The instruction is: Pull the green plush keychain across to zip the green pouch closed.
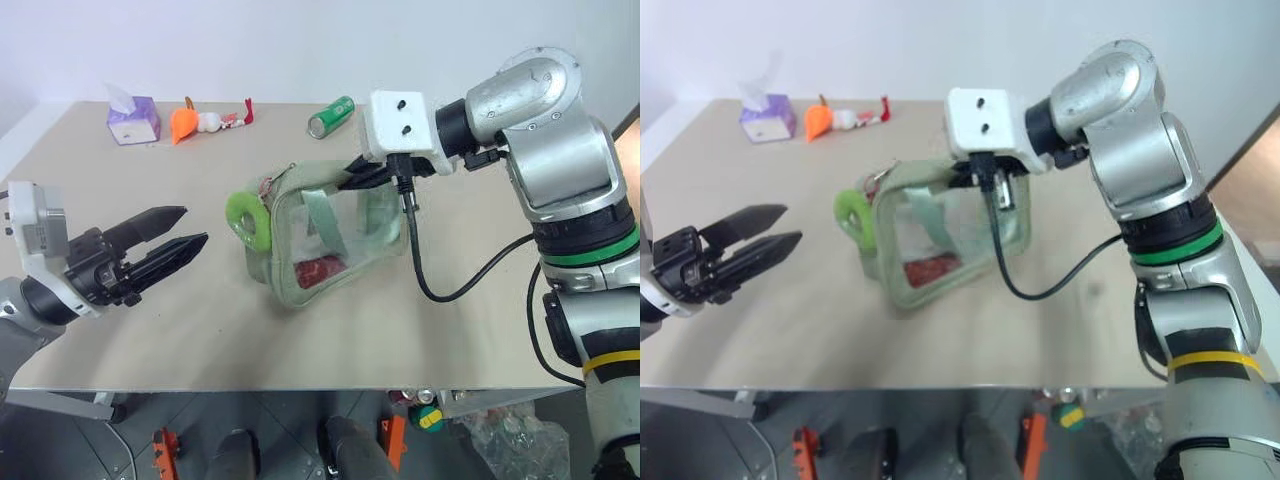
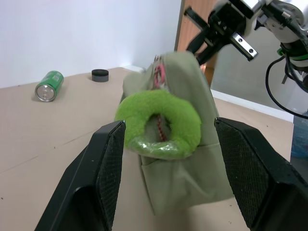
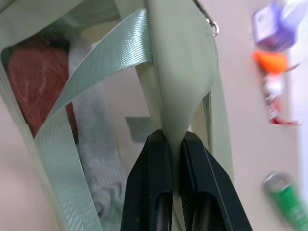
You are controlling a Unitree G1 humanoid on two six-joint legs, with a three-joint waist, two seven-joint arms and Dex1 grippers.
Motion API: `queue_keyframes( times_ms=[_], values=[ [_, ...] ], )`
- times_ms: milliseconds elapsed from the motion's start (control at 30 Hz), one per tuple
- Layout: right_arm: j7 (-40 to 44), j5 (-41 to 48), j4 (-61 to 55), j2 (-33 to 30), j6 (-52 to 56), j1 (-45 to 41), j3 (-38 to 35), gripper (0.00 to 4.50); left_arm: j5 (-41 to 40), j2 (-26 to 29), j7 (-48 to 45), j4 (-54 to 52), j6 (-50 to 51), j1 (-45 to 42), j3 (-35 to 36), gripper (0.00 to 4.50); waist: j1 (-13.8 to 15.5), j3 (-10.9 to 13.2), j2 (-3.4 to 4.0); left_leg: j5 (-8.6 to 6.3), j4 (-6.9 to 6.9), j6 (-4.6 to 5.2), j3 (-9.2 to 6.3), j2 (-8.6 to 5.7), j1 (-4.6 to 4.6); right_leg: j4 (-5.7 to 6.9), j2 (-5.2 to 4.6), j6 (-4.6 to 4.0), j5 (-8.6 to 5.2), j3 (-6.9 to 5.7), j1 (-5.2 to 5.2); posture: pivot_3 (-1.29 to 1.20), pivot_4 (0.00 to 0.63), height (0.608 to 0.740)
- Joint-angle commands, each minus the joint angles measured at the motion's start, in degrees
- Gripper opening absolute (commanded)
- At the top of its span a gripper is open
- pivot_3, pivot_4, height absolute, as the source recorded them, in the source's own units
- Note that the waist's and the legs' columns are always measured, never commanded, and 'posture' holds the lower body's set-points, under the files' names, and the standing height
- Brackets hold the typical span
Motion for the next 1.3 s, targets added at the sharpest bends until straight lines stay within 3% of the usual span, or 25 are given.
queue_keyframes(
  times_ms=[33, 333, 533, 700, 967, 1067, 1300],
  values=[
    [-2.96, -0.71, -0.87, 1.09, 12.79, -2.7, -0.09, 0.06, -0.48, -0.17, 0.17, -2.21, -1.58, 0.74, 1.73, 3.08, -0.02, 0.0, 0.0, 0.0, 0.02, -0.01, 0.0, 0.0, 0.02, 0.01, 0.01, 0.0, 0.0, 0.01, 0.01, 0.0, 0.15, 0.74],
    [-8.19, 2.93, 3.54, 6.56, 38.92, -10.51, 2.38, 0.06, -1.32, 0.15, 0.49, -2.51, -1.43, 1.56, 3.27, 3.08, -0.07, 0.0, -0.01, 0.02, 0.02, -0.04, -0.06, 0.03, 0.01, 0.04, 0.09, -0.07, -0.03, 0.02, 0.0, 0.0, 0.15, 0.74],
    [-8.91, 8.96, -2.24, 8.73, 44.96, -10.98, 4.1, 0.06, -1.08, -0.07, 0.56, -2.26, -1.64, 1.29, 2.58, 3.08, -0.09, 0.0, 0.0, 0.0, -0.03, -0.02, -0.09, 0.03, -0.06, 0.03, 0.11, -0.05, -0.08, 0.02, -0.04, 0.0, 0.15, 0.74],
    [-13.0, 13.25, -3.57, 14.16, 49.51, -10.1, 4.29, 0.06, -0.99, -0.06, 0.72, -2.01, -1.69, 0.66, 2.06, 3.08, -0.38, 0.0, 0.0, 0.0, -0.04, -0.01, -0.12, 0.15, -0.04, 0.04, 0.29, -0.11, -0.05, 0.02, -0.06, 0.0, 0.15, 0.74],
    [-16.97, 19.38, -2.39, 17.14, 49.55, -9.6, 2.33, 0.06, -1.19, -0.11, 1.07, -2.46, -1.63, 1.03, 2.62, 3.08, -0.35, 0.0, -0.01, -0.01, -0.04, -0.01, -0.29, 0.19, -0.11, 0.05, 0.37, -0.2, -0.08, -0.1, -0.06, 0.0, 0.15, 0.74],
    [-19.2, 20.22, -0.37, 17.5, 44.92, -8.74, -1.34, 1.1, -1.42, -0.04, 1.07, -2.65, -1.53, 1.31, 2.87, 3.08, -0.33, 0.0, -0.01, -0.01, -0.04, -0.01, -0.34, 0.19, -0.11, 0.05, 0.38, -0.21, -0.09, -0.14, -0.06, 0.0, 0.15, 0.74],
    [-21.61, 28.52, 4.39, 20.29, 46.77, -9.12, -14.47, 3.54, -0.78, 0.69, -0.21, -0.8, -1.49, -0.3, 1.78, 3.08, -0.3, -0.01, -0.01, -0.01, -0.05, -0.01, -0.42, 0.18, -0.12, 0.05, 0.39, -0.22, -0.09, -0.21, -0.02, 0.0, 0.15, 0.74]
  ],
)
